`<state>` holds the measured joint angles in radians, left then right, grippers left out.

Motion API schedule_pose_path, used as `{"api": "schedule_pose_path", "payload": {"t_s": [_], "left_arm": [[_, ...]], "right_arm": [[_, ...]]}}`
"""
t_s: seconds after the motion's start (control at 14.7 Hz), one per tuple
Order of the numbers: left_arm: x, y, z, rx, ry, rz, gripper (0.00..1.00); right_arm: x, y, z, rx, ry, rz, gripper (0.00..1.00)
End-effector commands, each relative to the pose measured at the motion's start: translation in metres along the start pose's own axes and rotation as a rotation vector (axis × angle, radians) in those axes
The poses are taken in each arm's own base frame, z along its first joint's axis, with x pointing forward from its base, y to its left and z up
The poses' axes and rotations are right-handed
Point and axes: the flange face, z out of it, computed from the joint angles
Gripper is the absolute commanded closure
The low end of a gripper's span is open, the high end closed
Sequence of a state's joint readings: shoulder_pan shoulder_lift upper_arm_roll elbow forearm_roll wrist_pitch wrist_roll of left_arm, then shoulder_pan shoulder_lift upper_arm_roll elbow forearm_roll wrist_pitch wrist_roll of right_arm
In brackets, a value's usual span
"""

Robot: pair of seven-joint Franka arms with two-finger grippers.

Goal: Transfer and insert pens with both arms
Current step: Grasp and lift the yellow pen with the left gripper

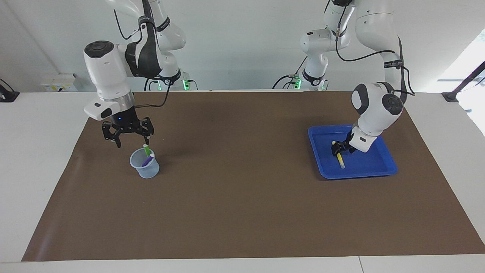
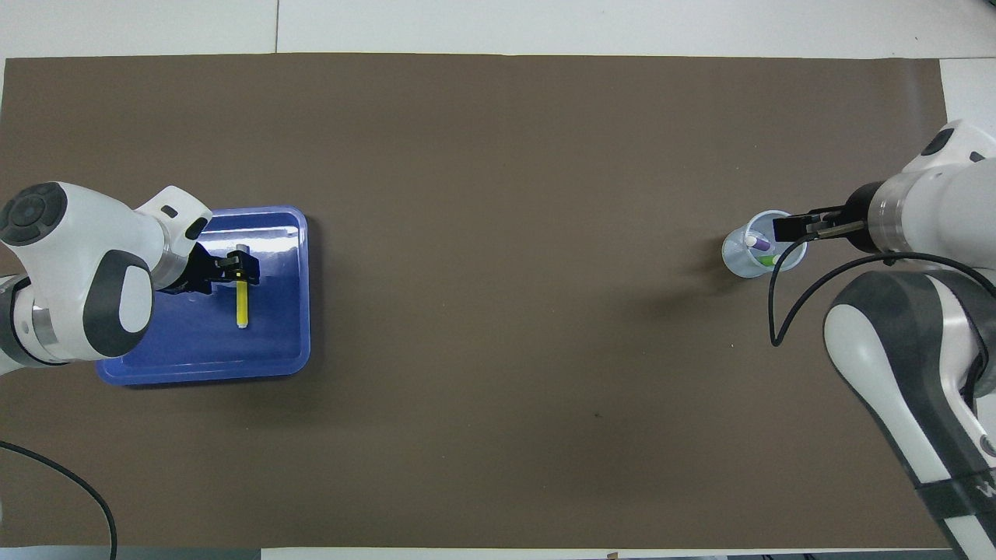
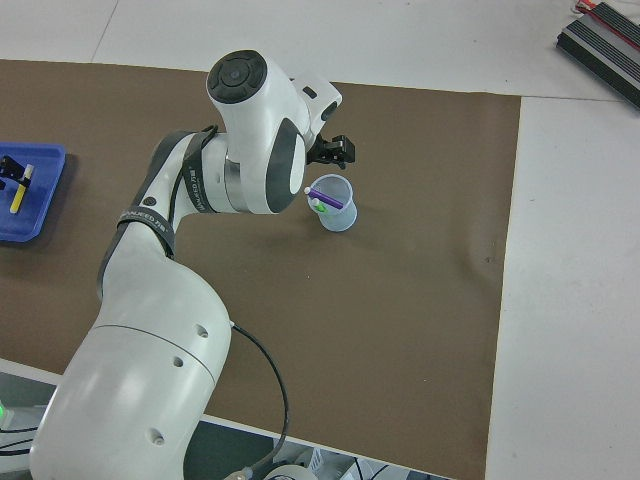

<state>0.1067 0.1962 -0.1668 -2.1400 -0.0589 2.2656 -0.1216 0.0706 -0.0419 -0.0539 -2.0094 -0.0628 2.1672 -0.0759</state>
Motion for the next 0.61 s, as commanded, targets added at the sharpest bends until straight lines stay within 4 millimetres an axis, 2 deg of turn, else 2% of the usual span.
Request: {"api": "schedule_pose_path", "payload": {"t_s": [0.0, 0.27, 0.41, 0.54], "left_arm": [[-0.002, 0.001, 0.005, 0.017, 0.015, 0.024, 0.20], [-0.003, 0.012, 0.018, 0.018, 0.003, 0.043, 0.31], [-0.002, 0.011, 0.019, 0.018, 0.000, 0.043, 0.40], [-0.002, 0.011, 0.017, 0.018, -0.006, 0.043, 0.45]], "right_arm": [[0.014, 0.007, -0.034, 0.006, -0.039, 0.066, 0.00], [0.031, 0.012, -0.078, 0.004, -0.102, 0.116, 0.00], [0.030, 0.012, -0.095, 0.006, -0.124, 0.125, 0.00], [0.028, 0.014, -0.109, 0.007, -0.147, 0.136, 0.00]]}}
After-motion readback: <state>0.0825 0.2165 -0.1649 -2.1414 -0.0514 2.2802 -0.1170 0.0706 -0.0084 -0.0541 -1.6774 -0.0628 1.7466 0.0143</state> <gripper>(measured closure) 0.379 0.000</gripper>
